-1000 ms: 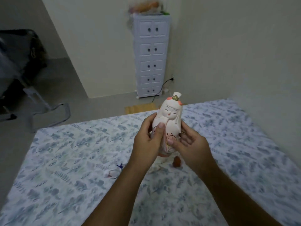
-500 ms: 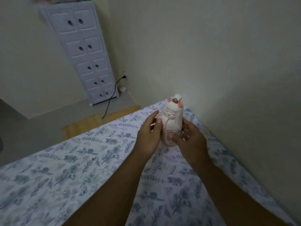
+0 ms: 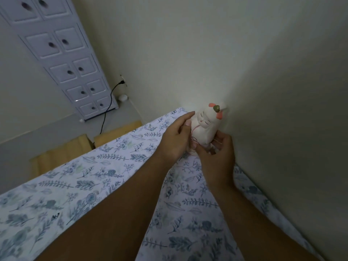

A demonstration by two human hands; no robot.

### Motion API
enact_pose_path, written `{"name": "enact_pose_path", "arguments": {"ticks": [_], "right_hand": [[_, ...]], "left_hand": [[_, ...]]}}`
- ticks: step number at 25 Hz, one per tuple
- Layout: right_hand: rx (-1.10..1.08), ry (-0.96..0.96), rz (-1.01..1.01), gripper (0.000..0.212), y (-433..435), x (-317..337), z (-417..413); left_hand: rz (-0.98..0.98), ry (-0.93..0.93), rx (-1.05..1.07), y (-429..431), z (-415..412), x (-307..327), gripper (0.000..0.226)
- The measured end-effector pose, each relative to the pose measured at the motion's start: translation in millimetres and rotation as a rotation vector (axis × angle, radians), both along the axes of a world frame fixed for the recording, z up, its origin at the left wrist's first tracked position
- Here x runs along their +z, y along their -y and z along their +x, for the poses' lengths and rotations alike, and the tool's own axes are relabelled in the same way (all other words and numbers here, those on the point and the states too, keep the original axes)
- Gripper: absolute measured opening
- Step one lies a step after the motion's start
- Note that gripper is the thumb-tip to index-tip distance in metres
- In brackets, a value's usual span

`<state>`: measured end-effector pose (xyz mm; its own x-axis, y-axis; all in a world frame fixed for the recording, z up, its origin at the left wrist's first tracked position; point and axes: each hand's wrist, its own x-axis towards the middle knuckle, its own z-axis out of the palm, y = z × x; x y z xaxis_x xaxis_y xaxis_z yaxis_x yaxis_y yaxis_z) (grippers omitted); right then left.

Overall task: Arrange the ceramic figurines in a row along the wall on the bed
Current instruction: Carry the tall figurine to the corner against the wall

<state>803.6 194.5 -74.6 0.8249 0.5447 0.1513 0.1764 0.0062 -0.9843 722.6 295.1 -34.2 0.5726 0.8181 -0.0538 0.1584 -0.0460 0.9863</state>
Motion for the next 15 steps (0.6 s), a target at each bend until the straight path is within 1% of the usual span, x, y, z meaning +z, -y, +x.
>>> {"name": "enact_pose_path", "arguments": {"ticks": [4, 9, 15], "right_hand": [[-0.019, 0.027, -0.024, 0.056, -7.2, -12.4, 5.0], [-0.060, 0.078, -0.065, 0.057, -12.3, -19.0, 2.7], [-0.030, 0.086, -0.089, 0.056, -9.9, -17.4, 4.1]], "left_hand": [[0.038, -0.010, 0.031, -5.2, 6.6, -10.8, 0.036], [0.053, -0.009, 0.021, -6.7, 9.8, -16.8, 0.038], [0.049, -0.030, 0.032, -1.6, 9.2, -15.1, 0.042]]}}
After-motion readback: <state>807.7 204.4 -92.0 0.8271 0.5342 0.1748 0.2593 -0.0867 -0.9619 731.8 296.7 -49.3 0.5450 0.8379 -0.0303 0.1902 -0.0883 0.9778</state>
